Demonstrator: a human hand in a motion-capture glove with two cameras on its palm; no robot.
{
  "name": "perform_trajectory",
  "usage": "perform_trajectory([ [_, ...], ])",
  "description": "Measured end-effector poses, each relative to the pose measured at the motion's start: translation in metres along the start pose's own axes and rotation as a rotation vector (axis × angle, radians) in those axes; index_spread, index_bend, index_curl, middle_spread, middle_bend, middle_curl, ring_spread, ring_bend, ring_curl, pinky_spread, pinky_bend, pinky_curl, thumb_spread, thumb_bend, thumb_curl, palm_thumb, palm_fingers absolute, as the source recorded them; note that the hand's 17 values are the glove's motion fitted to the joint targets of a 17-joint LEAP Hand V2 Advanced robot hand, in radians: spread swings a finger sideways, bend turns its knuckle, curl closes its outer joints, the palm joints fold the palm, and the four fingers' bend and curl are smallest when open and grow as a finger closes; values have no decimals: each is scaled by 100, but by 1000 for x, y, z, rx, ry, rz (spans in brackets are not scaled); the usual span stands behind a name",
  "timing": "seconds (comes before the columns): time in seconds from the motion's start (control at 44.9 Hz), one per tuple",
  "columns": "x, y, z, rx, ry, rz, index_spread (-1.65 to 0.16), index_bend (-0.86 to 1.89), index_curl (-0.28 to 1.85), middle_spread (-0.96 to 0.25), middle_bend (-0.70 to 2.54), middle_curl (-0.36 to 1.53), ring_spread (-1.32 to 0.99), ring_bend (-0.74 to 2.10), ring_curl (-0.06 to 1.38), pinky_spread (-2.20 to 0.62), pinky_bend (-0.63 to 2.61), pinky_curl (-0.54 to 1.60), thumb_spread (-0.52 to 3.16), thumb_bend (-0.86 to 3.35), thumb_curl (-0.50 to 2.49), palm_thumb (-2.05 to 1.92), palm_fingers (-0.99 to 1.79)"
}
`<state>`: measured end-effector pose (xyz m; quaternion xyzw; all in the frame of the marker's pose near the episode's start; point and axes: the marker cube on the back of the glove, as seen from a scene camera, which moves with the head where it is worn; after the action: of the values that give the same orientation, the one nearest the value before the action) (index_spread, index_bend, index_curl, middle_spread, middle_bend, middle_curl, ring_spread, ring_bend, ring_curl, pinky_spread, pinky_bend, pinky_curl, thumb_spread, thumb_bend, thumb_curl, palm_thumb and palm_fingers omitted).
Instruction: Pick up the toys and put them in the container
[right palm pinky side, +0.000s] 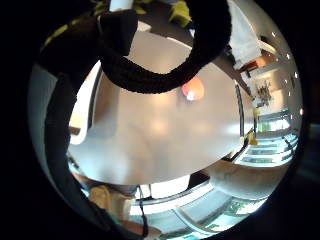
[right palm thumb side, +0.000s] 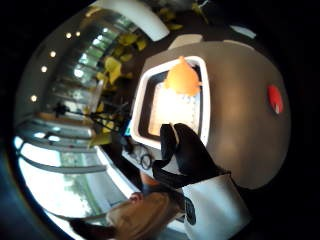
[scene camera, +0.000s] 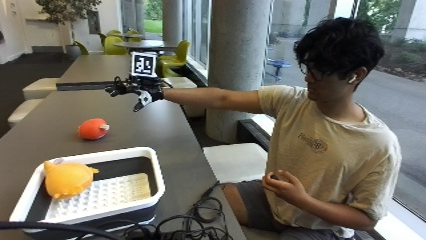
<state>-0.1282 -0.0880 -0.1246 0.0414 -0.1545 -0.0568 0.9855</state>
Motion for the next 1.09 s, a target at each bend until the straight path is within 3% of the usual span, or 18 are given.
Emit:
perform_trajectory([
  [0.111, 34, 22, 9, 3, -54, 54, -33, 19, 33, -3, 15, 30, -3, 40, 33, 2, 104, 32, 125, -2, 31, 17, -4],
  [0.29, 88, 67, 34, -26, -39, 4, -33, 19, 35, -3, 15, 29, -4, 40, 33, 2, 103, 32, 126, -1, 31, 17, -3],
  [0.49, 146, 132, 74, -66, -4, 112, -33, 19, 37, -3, 15, 28, -5, 40, 33, 2, 101, 31, 127, -1, 30, 16, -4],
  [0.557, 141, 146, 82, -64, -41, 125, -33, 19, 38, -4, 16, 28, -5, 39, 33, 2, 101, 31, 128, -1, 30, 15, -4],
  [0.713, 85, 163, 84, -109, 129, 62, -34, 19, 39, -3, 16, 28, -5, 39, 33, 2, 99, 32, 129, -1, 30, 14, -4],
  [1.092, 84, 174, 73, -70, 92, 8, -33, 18, 39, -3, 15, 27, -5, 36, 33, 2, 97, 32, 131, -1, 29, 12, -6],
])
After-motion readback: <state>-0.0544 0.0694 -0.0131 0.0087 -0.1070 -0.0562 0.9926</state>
